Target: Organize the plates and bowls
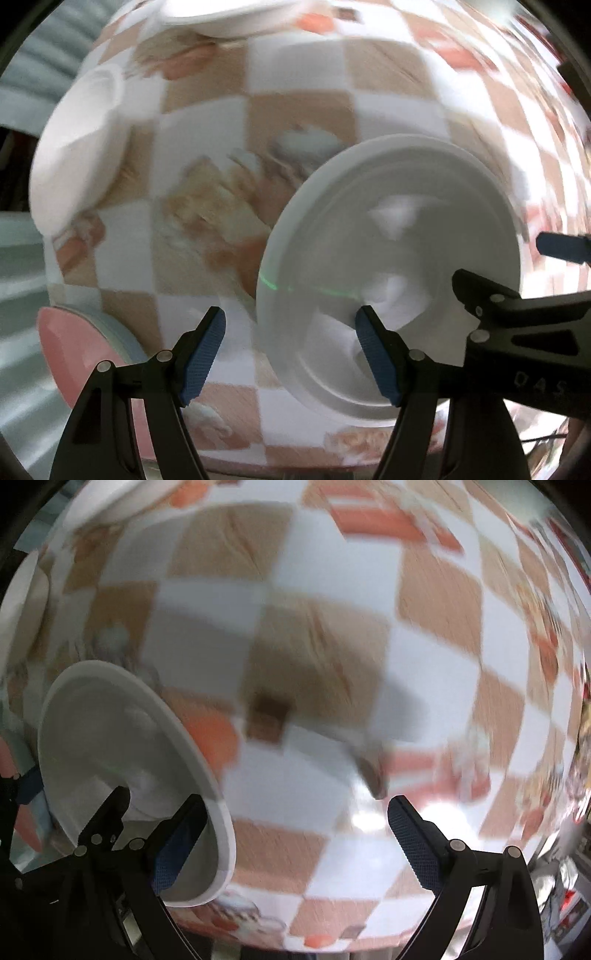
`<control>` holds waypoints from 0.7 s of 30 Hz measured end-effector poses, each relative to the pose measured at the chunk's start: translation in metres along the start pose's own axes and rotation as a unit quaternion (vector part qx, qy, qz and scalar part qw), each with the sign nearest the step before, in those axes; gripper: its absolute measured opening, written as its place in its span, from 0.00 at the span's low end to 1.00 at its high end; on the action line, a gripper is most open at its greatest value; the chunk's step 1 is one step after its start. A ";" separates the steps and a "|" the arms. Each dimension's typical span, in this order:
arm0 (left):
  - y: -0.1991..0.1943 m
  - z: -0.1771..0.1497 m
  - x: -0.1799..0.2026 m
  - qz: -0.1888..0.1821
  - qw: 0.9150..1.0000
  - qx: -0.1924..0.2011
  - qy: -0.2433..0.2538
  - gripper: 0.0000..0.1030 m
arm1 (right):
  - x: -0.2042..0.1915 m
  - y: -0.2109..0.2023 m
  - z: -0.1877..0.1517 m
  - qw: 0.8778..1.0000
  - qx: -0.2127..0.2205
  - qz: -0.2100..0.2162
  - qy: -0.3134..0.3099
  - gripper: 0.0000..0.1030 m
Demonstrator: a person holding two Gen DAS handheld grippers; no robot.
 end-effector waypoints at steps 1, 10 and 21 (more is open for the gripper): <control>0.001 -0.006 0.006 -0.001 1.000 -0.001 0.012 0.74 | 0.001 0.002 -0.008 1.000 -0.002 0.000 0.005 0.95; 0.007 -0.054 0.042 -0.016 0.995 -0.015 0.095 0.76 | 0.003 0.018 -0.059 0.999 -0.025 0.007 0.044 0.95; 0.003 -0.081 -0.007 -0.045 0.993 -0.027 0.102 0.89 | 0.052 0.007 -0.068 0.994 0.003 0.048 0.096 0.96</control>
Point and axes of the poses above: each gripper's, at about its wrist camera, not at the fingertips, and y roughly the way its jaws point, x to its right, z to its top, the point moved 8 cm from there along y, roughly the way its jaws point, and after that the axes turned 5 degrees about -y, right-handed, at the moved point
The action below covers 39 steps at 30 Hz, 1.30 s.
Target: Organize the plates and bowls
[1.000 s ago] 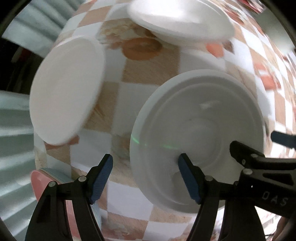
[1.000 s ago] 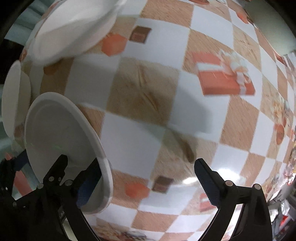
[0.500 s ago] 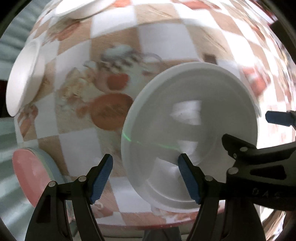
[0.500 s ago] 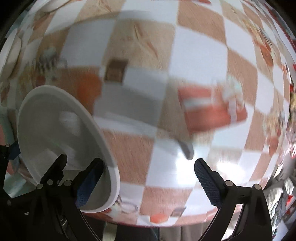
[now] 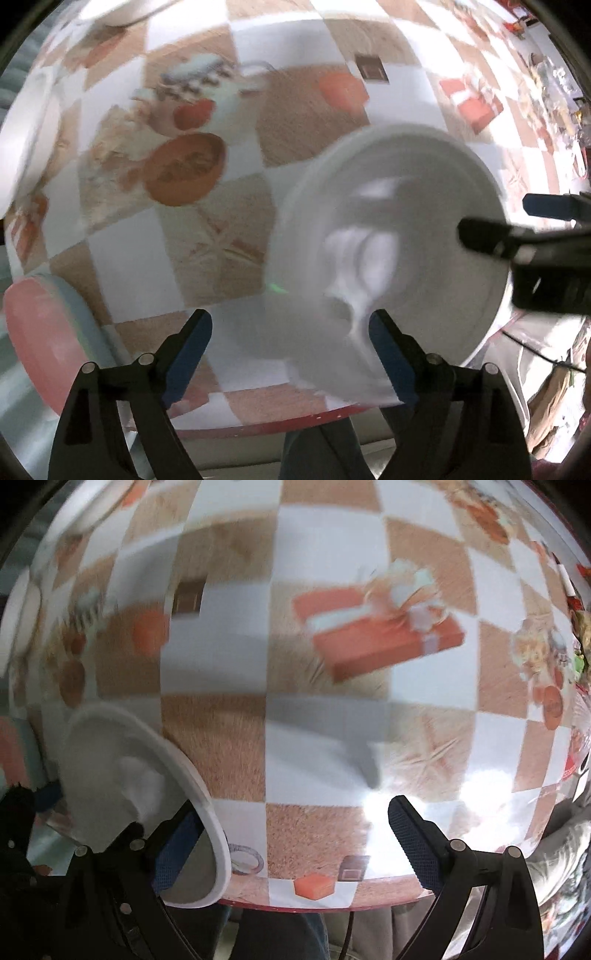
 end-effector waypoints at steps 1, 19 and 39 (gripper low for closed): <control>-0.007 0.000 -0.007 -0.006 1.000 0.008 -0.010 0.90 | 0.005 -0.008 0.004 1.000 0.006 -0.001 0.004 0.96; -0.117 0.030 -0.122 -0.057 0.983 0.096 -0.146 1.00 | -0.050 -0.086 0.067 0.998 0.047 0.034 -0.023 0.96; -0.111 0.097 -0.254 0.066 0.957 0.139 -0.244 1.00 | -0.211 -0.059 0.134 0.996 0.036 0.075 -0.022 0.96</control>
Point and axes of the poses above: each gripper's, at about its wrist camera, not at the fingertips, and y roughly the way its jaws point, x to its right, z to its top, the point moved 8 cm from there along y, roughly the way its jaws point, and after that the axes turned 5 degrees about -y, right-handed, at the moved point
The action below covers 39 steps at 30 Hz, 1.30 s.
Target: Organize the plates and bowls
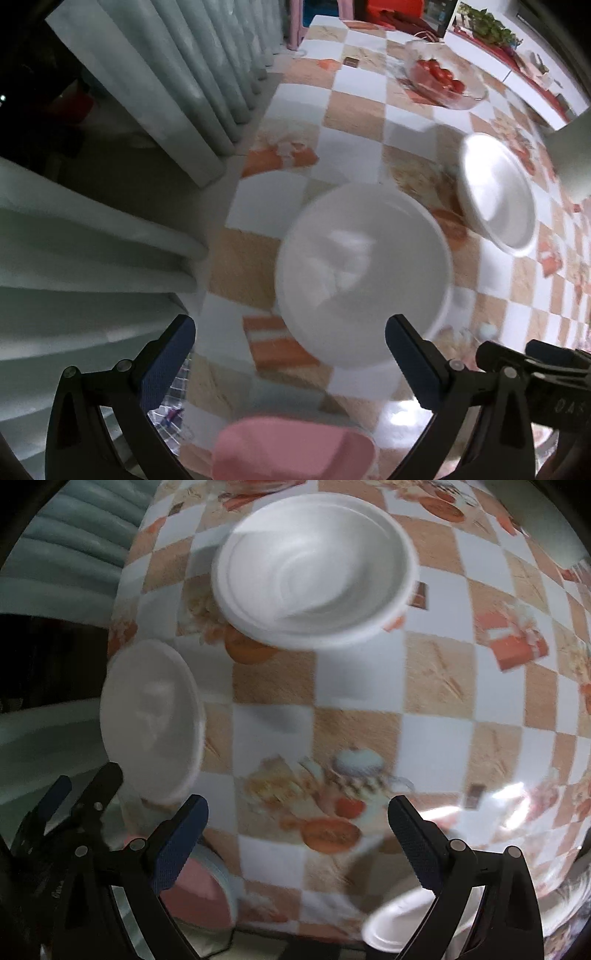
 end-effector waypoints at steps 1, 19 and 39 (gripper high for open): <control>0.004 0.003 -0.002 0.007 1.000 0.000 0.000 1.00 | -0.003 0.002 0.003 1.000 0.004 -0.005 -0.003 0.96; 0.070 0.017 -0.018 0.059 0.997 -0.043 -0.005 1.00 | -0.027 0.064 0.039 0.999 -0.007 -0.041 -0.027 0.96; 0.060 -0.035 0.071 0.031 0.995 -0.067 0.060 1.00 | 0.067 0.065 0.003 0.996 -0.065 -0.065 -0.018 0.96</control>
Point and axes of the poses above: each gripper's, at about its wrist camera, not at the fingertips, and y roughly the way its jaws point, x to its right, z to its top, the point moved 8 cm from there along y, roughly the way its jaws point, and after that the axes turned 5 degrees about -y, right-handed, at the moved point
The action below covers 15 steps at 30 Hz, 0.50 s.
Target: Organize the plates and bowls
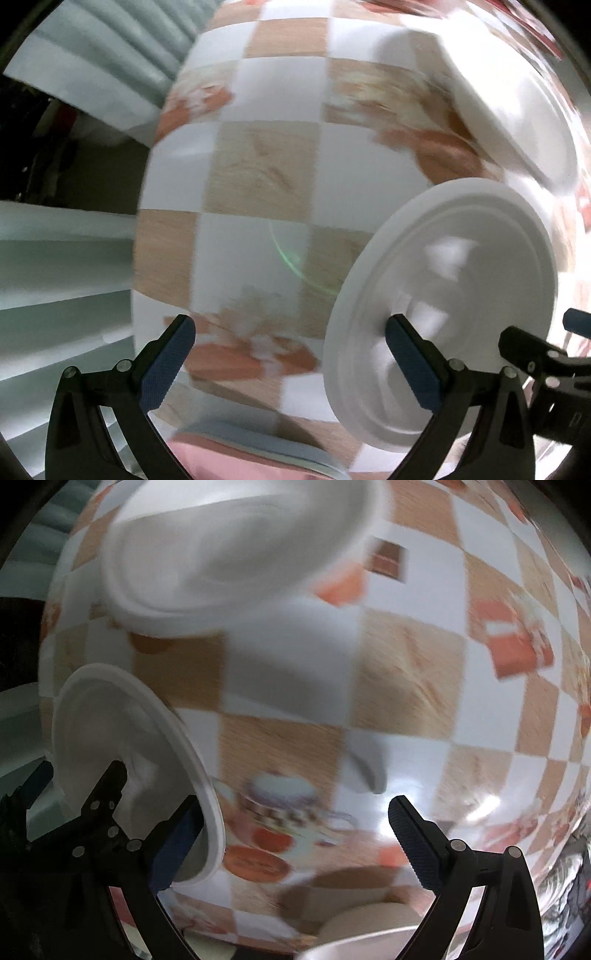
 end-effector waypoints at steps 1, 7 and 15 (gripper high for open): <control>-0.001 -0.004 0.007 -0.003 1.000 -0.002 0.004 1.00 | 0.007 0.001 -0.002 1.000 -0.003 -0.001 0.005 0.96; -0.005 -0.024 0.049 -0.015 1.000 -0.011 0.025 1.00 | 0.051 0.007 -0.021 0.999 -0.024 -0.005 0.027 0.96; -0.011 -0.051 0.103 -0.029 0.998 -0.021 0.049 1.00 | 0.105 0.016 -0.040 0.998 -0.046 -0.008 0.048 0.99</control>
Point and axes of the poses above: each gripper's, at about its wrist camera, not at the fingertips, and y roughly the way its jaws point, x to its right, z to its top, the point moved 8 cm from there along y, roughly the way its jaws point, and after that the axes turned 5 degrees about -y, right-handed, at the moved point
